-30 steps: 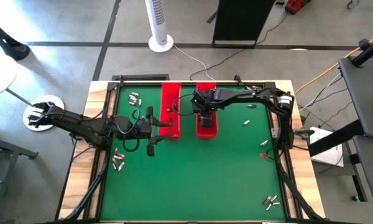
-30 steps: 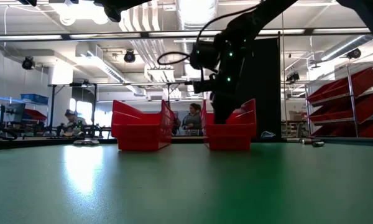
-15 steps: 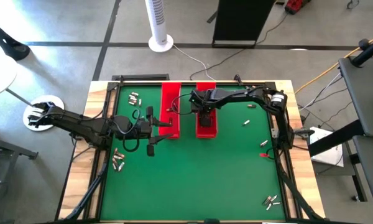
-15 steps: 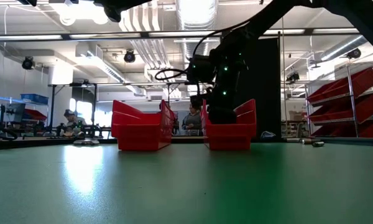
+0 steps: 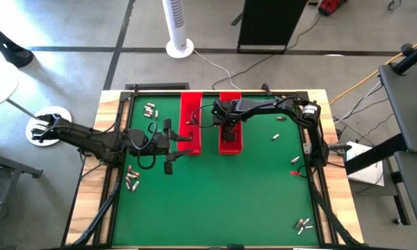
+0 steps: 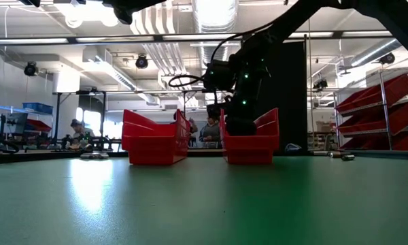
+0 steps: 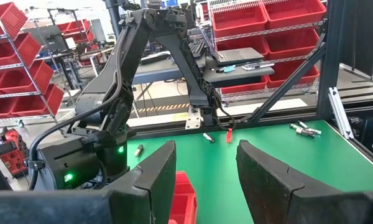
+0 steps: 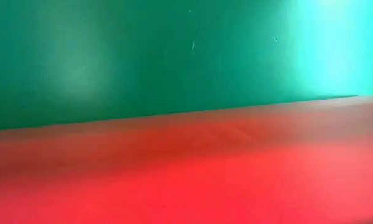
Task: Sort batteries
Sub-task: Put the silver battery into the right red bin
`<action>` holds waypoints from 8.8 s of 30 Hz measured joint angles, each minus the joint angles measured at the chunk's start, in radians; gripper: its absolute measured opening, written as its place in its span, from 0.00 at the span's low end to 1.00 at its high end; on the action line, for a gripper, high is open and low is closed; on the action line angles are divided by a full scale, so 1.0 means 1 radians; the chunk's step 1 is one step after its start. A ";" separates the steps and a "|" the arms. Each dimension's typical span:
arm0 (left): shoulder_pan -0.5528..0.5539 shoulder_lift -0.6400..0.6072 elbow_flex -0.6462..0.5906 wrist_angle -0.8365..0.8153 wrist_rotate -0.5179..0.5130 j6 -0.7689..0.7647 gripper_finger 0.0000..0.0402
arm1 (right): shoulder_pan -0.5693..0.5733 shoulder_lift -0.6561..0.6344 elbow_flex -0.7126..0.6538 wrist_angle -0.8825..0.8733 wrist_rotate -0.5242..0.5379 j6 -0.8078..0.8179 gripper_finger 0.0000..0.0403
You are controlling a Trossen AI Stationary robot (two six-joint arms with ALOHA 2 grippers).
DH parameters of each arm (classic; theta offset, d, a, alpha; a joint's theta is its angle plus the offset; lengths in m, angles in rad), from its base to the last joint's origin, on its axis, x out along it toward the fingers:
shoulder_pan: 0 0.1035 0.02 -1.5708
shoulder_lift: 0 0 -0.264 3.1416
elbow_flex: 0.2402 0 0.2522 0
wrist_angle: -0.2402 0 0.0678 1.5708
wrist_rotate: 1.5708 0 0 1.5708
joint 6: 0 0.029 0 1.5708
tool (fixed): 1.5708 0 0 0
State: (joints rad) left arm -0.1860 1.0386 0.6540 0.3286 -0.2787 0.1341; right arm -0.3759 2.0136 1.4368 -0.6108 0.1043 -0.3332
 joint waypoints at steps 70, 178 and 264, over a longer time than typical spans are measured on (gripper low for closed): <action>0.000 0.013 0.000 -0.014 0.000 -0.020 0.37 | -0.007 -0.531 -0.680 -0.261 0.108 -0.127 0.20; -0.003 -0.013 0.000 -0.019 -0.062 -0.011 0.37 | 0.740 -0.505 -1.073 0.928 0.210 0.686 0.08; 0.012 -0.038 -0.095 -0.020 -0.079 0.052 0.37 | 0.084 -0.050 0.039 -0.142 0.078 0.011 0.08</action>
State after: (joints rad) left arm -0.1738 1.0004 0.5587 0.3088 -0.3576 0.1862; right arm -0.2917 1.9636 1.4763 -0.7525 0.1825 -0.3226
